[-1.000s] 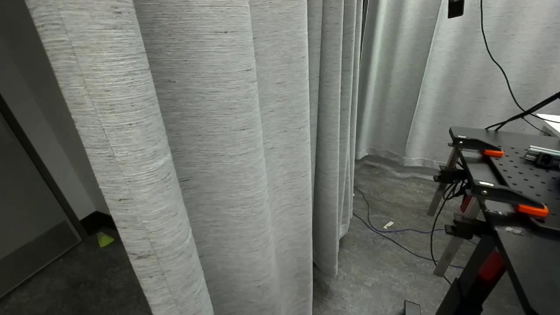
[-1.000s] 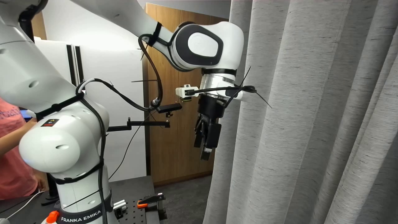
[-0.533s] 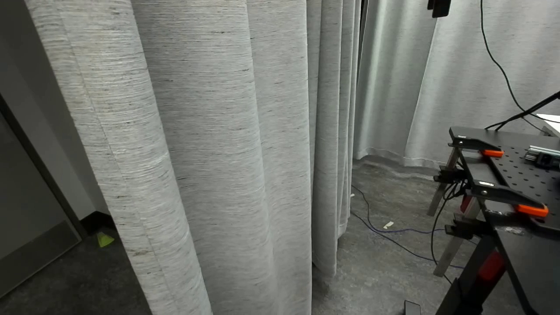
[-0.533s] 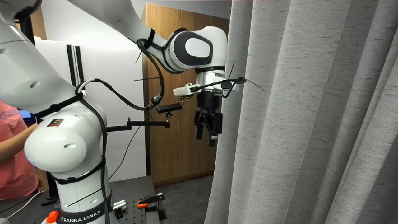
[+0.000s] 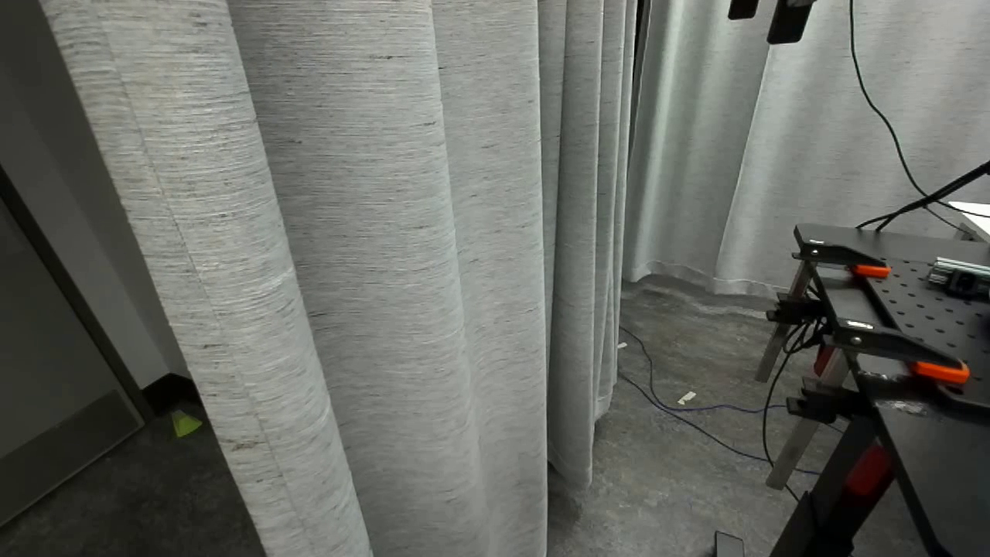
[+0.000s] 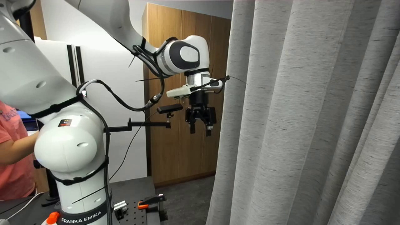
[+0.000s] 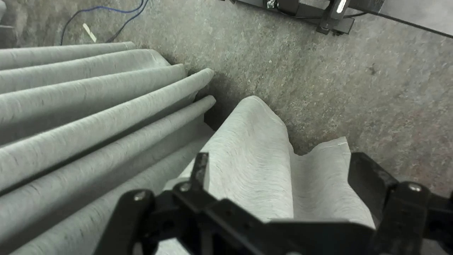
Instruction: Move the curtain to the right
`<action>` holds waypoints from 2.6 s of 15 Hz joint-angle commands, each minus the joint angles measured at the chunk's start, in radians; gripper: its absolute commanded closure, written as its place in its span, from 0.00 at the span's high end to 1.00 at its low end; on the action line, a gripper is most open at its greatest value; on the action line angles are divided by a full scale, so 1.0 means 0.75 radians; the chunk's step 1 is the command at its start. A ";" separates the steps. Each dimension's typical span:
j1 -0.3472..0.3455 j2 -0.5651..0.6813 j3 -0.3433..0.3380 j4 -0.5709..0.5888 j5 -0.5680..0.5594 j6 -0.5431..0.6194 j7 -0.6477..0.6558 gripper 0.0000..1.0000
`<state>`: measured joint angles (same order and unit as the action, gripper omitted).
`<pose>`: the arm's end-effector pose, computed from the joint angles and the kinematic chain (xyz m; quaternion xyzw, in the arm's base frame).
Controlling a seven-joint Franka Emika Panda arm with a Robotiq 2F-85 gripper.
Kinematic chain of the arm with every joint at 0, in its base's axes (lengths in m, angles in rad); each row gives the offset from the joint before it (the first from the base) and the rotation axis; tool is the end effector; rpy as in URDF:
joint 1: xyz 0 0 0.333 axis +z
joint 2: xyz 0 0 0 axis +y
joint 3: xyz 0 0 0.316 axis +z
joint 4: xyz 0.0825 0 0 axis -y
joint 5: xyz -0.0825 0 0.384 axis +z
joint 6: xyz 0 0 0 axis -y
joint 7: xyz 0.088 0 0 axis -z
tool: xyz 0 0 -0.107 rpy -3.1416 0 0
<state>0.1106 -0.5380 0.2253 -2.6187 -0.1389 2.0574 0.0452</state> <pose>0.3532 0.1137 0.4188 0.9798 0.1607 0.0017 0.1194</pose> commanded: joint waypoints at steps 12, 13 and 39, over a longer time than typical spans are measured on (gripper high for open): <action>0.168 0.202 0.031 0.138 -0.006 0.110 -0.115 1.00; 0.169 0.205 0.031 0.139 -0.006 0.110 -0.118 1.00; 0.264 0.777 0.102 0.730 0.214 0.697 -0.287 1.00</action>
<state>0.3071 -0.0173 0.2985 -2.1341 -0.0007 2.5029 -0.1221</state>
